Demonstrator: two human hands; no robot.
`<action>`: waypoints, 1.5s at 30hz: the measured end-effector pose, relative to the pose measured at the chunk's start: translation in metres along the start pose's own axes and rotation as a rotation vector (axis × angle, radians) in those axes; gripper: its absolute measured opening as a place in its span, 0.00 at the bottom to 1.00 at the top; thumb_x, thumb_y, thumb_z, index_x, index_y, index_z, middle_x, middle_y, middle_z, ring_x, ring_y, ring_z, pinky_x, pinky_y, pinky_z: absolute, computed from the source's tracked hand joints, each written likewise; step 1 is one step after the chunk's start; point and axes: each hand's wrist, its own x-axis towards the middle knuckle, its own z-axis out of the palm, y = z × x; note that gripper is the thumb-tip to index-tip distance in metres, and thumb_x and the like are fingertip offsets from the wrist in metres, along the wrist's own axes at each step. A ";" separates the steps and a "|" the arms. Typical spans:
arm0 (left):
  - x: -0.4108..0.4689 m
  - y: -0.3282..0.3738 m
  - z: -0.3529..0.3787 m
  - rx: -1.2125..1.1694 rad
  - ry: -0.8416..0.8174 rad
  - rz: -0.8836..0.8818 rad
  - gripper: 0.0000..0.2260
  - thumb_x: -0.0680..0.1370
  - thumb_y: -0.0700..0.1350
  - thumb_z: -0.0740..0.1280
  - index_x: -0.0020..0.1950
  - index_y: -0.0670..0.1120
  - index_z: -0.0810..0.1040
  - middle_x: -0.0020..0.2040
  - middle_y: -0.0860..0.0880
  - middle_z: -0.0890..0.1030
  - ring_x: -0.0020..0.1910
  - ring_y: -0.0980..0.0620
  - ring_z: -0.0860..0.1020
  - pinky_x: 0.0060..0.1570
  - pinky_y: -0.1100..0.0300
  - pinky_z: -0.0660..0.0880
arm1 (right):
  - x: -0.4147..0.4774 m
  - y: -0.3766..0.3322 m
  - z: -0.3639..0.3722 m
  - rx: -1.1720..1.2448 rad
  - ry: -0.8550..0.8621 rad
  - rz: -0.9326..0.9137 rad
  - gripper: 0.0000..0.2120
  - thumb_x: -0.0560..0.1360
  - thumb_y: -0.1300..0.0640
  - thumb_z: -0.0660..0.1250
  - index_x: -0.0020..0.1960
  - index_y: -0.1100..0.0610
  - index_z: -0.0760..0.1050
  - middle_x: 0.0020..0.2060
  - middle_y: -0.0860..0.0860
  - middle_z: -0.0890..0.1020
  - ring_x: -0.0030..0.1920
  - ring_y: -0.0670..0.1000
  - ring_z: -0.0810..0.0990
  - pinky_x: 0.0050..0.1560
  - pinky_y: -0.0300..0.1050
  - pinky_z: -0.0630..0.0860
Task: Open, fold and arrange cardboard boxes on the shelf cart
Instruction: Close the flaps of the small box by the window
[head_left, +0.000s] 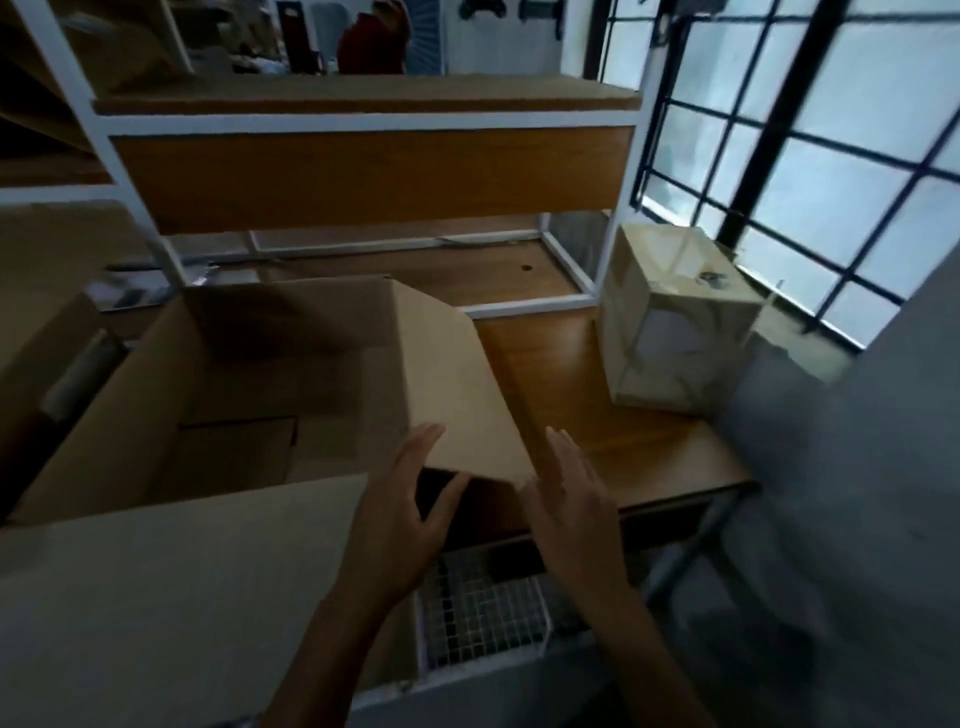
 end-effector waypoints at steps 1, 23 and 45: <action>-0.008 0.012 0.010 -0.022 0.018 0.009 0.24 0.77 0.58 0.62 0.72 0.57 0.64 0.70 0.59 0.67 0.68 0.63 0.63 0.67 0.63 0.62 | -0.009 0.006 -0.017 0.004 0.028 -0.005 0.30 0.77 0.48 0.66 0.77 0.52 0.63 0.75 0.51 0.67 0.74 0.50 0.65 0.69 0.42 0.65; 0.050 0.132 0.188 -0.152 -0.120 0.086 0.27 0.79 0.63 0.59 0.76 0.58 0.61 0.76 0.52 0.66 0.73 0.54 0.66 0.66 0.42 0.71 | 0.025 0.141 -0.182 0.117 0.188 0.183 0.28 0.77 0.48 0.67 0.75 0.47 0.63 0.73 0.52 0.70 0.71 0.52 0.70 0.65 0.60 0.74; 0.391 0.106 0.299 -0.934 -0.373 -0.592 0.25 0.79 0.41 0.68 0.74 0.44 0.65 0.64 0.40 0.78 0.56 0.42 0.81 0.43 0.51 0.82 | 0.339 0.184 -0.181 0.167 0.099 0.325 0.16 0.80 0.47 0.62 0.64 0.53 0.74 0.47 0.46 0.83 0.44 0.46 0.84 0.47 0.49 0.82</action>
